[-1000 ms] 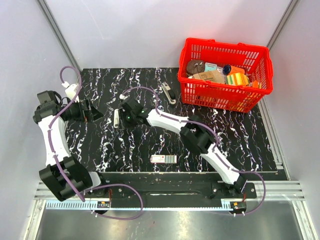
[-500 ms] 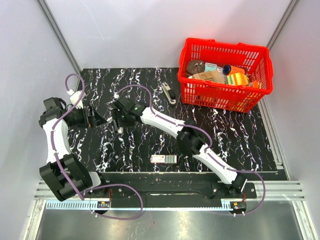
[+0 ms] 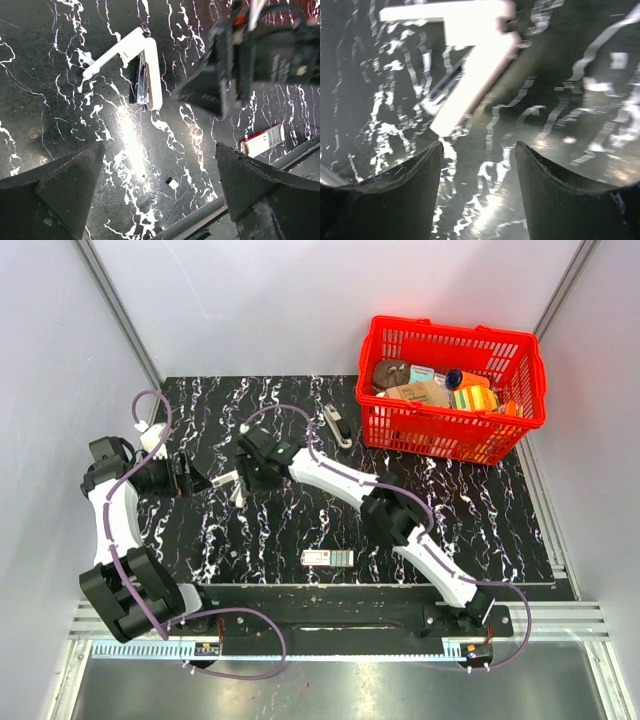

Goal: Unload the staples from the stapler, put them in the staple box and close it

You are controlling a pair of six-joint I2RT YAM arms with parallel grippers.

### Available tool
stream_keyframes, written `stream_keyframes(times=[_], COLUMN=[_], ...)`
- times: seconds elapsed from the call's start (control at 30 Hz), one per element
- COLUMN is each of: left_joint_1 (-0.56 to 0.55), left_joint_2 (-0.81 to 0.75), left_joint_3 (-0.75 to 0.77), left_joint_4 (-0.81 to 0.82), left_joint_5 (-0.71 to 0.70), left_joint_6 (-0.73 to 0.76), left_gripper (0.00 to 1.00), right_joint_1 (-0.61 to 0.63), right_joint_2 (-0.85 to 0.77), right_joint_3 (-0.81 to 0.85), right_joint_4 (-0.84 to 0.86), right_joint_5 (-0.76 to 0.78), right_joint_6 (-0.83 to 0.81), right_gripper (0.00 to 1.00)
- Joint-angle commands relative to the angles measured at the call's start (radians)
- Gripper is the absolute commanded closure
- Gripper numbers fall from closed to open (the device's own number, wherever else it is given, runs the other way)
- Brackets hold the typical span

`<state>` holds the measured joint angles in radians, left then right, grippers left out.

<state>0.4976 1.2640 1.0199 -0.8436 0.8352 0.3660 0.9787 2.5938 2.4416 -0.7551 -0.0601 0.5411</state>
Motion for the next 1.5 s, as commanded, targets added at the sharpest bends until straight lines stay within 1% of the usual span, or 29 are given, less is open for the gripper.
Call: stream_keyframes(times=[0.0, 0.07, 0.13, 0.23, 0.27, 0.33, 0.43, 0.53, 0.57, 0.67, 0.73, 0.8, 0.9, 1.03, 1.17, 1.27, 1.37, 1.47], left_joint_1=[0.002, -0.001, -0.023, -0.109, -0.157, -0.218, -0.283, -0.300, -0.300, -0.300, -0.306, -0.324, -0.350, -0.363, -0.364, -0.364, -0.370, -0.384], left_joint_2=[-0.032, -0.034, -0.034, -0.032, -0.029, -0.009, 0.050, 0.138, 0.165, 0.222, 0.250, 0.274, 0.313, 0.373, 0.432, 0.440, 0.420, 0.434], left_joint_3=[-0.027, -0.046, -0.063, -0.092, -0.099, -0.109, -0.090, -0.038, -0.027, -0.017, -0.015, -0.015, -0.009, 0.020, 0.051, 0.048, 0.029, 0.026], left_joint_4=[0.076, 0.103, 0.147, 0.233, 0.260, 0.310, 0.362, 0.393, 0.403, 0.429, 0.442, 0.463, 0.491, 0.524, 0.538, 0.541, 0.523, 0.486], left_joint_5=[-0.028, -0.039, -0.085, -0.207, -0.253, -0.333, -0.412, -0.493, -0.520, -0.574, -0.588, -0.608, -0.619, -0.616, -0.631, -0.619, -0.585, -0.570], left_joint_6=[-0.006, -0.012, -0.027, -0.055, -0.062, -0.073, -0.082, -0.067, -0.064, -0.021, -0.001, 0.020, 0.045, 0.076, 0.111, 0.151, 0.195, 0.226], left_gripper=[0.01, 0.01, 0.01, 0.01, 0.01, 0.01, 0.01, 0.01, 0.03, 0.15, 0.19, 0.20, 0.19, 0.16, 0.17, 0.25, 0.42, 0.46], right_joint_1=[-0.122, -0.167, -0.212, -0.247, -0.259, -0.291, -0.327, -0.334, -0.333, -0.337, -0.341, -0.347, -0.350, -0.351, -0.350, -0.351, -0.357, -0.365], right_joint_2=[-0.205, -0.248, -0.279, -0.322, -0.333, -0.345, -0.365, -0.406, -0.420, -0.442, -0.445, -0.449, -0.455, -0.483, -0.520, -0.543, -0.552, -0.558], right_joint_3=[-0.104, -0.169, -0.210, -0.263, -0.286, -0.322, -0.386, -0.479, -0.505, -0.559, -0.578, -0.602, -0.622, -0.661, -0.713, -0.742, -0.753, -0.763], right_joint_4=[-0.003, 0.000, 0.000, 0.003, 0.011, 0.026, 0.060, 0.132, 0.152, 0.197, 0.218, 0.256, 0.286, 0.327, 0.378, 0.408, 0.419, 0.434], right_joint_5=[0.135, 0.164, 0.178, 0.247, 0.268, 0.281, 0.279, 0.267, 0.263, 0.261, 0.252, 0.230, 0.209, 0.160, 0.118, 0.094, 0.071, 0.063], right_joint_6=[-0.059, -0.084, -0.099, -0.131, -0.138, -0.142, -0.147, -0.155, -0.156, -0.165, -0.168, -0.168, -0.168, -0.161, -0.147, -0.142, -0.139, -0.136], right_gripper=[0.34, 0.30, 0.28, 0.24, 0.23, 0.17, 0.16, 0.19, 0.19, 0.20, 0.20, 0.20, 0.20, 0.21, 0.22, 0.23, 0.24, 0.25])
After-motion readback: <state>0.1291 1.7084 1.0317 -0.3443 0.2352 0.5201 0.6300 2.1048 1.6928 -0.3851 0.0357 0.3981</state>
